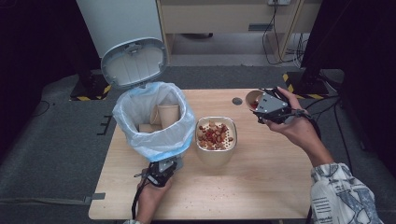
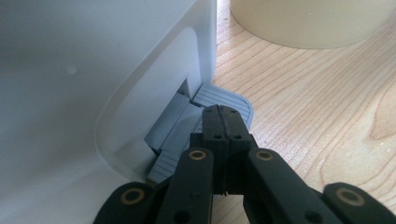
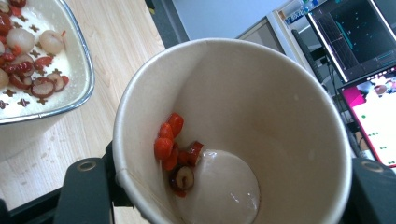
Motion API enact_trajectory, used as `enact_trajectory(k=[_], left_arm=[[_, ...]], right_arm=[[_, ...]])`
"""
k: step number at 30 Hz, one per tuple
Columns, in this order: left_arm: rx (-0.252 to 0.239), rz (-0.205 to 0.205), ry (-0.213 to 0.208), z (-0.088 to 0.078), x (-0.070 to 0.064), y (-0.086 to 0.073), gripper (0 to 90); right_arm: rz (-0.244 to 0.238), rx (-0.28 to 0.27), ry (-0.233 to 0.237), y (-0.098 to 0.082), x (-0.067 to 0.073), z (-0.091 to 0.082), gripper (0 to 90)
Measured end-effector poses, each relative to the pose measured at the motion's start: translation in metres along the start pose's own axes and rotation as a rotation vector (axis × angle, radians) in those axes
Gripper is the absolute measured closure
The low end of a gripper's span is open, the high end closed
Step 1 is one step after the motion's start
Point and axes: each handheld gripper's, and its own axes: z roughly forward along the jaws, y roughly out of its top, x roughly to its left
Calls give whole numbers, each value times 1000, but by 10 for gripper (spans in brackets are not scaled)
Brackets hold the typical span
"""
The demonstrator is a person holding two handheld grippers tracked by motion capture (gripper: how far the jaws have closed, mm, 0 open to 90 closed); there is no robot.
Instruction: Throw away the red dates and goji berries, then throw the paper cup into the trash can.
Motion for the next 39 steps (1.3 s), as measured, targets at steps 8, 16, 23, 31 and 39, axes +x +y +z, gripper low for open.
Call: enact_trajectory(k=[8,16,23,31,39], left_arm=[[0,0,0,0,0,0,896],[0,0,-1,0,0,0,896],[0,-2,-1,0,0,0,896],[-1,-1,0,0,0,0,896],[-1,-3,-2,0,0,0,896]], right_arm=[[72,-18,18,-8,-1,1,323],[130,-29,38,-15,-3,0,325],[219,-41,63,-25,-5,1,325],[293,-47,99,-32,-8,-1,324],[430,-59,175,-46,-13,2,327]])
